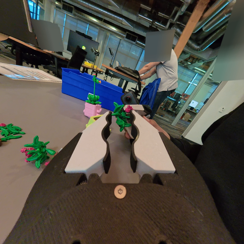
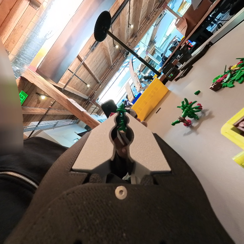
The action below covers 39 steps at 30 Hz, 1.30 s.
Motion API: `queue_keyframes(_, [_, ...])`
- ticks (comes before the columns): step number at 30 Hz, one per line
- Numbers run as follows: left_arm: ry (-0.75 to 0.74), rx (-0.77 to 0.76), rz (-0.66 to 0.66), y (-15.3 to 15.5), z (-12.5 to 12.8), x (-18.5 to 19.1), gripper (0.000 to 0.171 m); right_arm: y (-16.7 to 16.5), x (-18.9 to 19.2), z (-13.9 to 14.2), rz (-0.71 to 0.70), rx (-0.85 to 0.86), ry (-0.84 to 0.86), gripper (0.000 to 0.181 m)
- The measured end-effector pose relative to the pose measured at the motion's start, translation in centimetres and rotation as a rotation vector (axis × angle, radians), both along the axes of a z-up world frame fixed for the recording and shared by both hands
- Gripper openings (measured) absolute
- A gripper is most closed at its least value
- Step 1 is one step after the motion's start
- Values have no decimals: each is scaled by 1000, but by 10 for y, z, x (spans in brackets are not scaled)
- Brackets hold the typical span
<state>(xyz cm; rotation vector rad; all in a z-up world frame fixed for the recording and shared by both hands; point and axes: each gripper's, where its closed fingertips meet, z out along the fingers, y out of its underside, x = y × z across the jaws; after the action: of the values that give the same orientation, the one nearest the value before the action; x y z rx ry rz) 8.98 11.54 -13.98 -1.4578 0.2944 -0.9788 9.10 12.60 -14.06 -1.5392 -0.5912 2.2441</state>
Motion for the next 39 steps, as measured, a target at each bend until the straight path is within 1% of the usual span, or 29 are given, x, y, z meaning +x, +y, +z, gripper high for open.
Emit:
queue_keyframes(5, [-19,-21,-19,1,-2,-1,24,-1,0,-1,4,8,-4,3])
queue_keyframes(10, [-55,-61,-85,-1,-5,3,23,0,2,0,9,13,9,3])
queue_keyframes(15, [-94,-62,-116,-3,-2,4,19,-1,3,1,23,15,24,3])
queue_keyframes(18, [-127,-55,-138,-5,1,5,19,-4,4,4,37,13,50,3])
queue_keyframes(19, [-141,-55,-149,-6,2,6,22,-5,4,5,42,19,57,3])
queue_keyframes(21, [-165,-92,-180,-5,-1,10,40,-10,4,8,58,35,73,3])
queue_keyframes(22, [-177,-98,-212,-7,0,12,39,-11,3,9,55,41,78,3])
queue_keyframes(23, [-186,-93,-235,-10,2,13,33,-11,3,10,48,45,84,3])
queue_keyframes(24, [-192,-78,-251,-13,4,14,19,-9,4,10,42,46,85,3])
queue_keyframes(30, [-151,-44,-214,-12,5,12,18,-11,5,8,46,86,63,3])
queue_keyframes(33, [-136,-23,-162,-9,6,4,18,-5,6,7,-11,117,46,15])
queue_keyframes(37, [-88,1,-87,-5,6,-5,18,2,12,6,-88,240,-14,18])
queue_keyframes(39, [-61,2,-79,-5,4,-5,18,3,12,4,-122,309,-45,18])
